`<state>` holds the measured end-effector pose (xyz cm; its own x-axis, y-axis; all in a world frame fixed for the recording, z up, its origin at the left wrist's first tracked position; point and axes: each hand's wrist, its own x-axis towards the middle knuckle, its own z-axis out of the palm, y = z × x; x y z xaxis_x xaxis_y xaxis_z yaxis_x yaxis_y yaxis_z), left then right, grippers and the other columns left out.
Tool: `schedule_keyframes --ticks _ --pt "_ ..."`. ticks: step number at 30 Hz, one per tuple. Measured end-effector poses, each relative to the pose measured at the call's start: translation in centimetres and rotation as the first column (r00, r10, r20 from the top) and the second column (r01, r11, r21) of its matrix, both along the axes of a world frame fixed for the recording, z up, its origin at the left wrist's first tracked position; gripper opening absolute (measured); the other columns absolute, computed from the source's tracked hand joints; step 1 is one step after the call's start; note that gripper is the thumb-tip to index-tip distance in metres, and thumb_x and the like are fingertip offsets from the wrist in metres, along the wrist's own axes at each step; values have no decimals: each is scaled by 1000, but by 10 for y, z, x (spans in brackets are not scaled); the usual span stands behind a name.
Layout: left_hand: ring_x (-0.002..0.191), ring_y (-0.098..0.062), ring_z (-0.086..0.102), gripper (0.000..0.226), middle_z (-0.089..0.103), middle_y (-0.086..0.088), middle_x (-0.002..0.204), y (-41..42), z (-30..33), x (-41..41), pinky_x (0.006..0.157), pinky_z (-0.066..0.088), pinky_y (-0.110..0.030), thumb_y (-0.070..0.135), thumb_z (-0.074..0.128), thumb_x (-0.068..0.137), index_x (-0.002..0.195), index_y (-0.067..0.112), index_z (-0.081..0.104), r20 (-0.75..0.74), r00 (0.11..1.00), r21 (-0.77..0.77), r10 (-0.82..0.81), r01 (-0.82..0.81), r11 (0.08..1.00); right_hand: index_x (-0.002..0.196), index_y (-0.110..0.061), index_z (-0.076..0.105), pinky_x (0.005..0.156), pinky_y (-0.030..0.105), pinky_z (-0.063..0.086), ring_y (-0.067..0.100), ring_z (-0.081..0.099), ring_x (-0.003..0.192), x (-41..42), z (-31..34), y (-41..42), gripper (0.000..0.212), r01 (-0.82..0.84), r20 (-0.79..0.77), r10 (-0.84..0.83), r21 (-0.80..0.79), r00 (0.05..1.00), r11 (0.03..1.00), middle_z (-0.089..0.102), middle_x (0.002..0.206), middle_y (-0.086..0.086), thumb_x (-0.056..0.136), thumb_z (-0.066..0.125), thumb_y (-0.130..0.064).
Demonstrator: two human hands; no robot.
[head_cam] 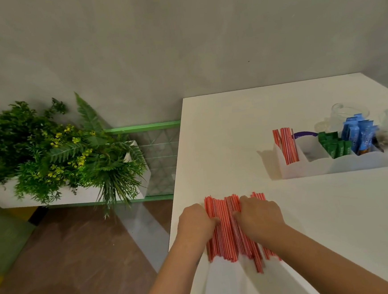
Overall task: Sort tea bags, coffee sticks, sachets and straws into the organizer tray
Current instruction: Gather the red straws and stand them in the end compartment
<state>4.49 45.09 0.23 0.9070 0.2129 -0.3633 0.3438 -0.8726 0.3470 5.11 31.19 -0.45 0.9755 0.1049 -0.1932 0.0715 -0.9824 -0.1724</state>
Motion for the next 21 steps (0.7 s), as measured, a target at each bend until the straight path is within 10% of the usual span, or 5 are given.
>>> schedule_keyframes --ticks 10,21 --pt "52 -10 40 34 43 1 59 3 0 8 42 25 -21 17 44 92 58 14 39 -71 997 -17 -12 11 1000 88 -15 53 58 25 36 16 49 64 2 9 8 18 21 -73 -25 -45 997 999 52 71 -3 89 40 -3" --pt "100 -31 58 22 60 -15 110 2 -2 10 74 40 -32 21 34 99 109 5 44 -32 999 -102 25 -28 994 80 -15 46 60 24 36 15 49 67 6 7 6 19 -35 -72 29 -88 997 996 39 62 -5 90 40 0"
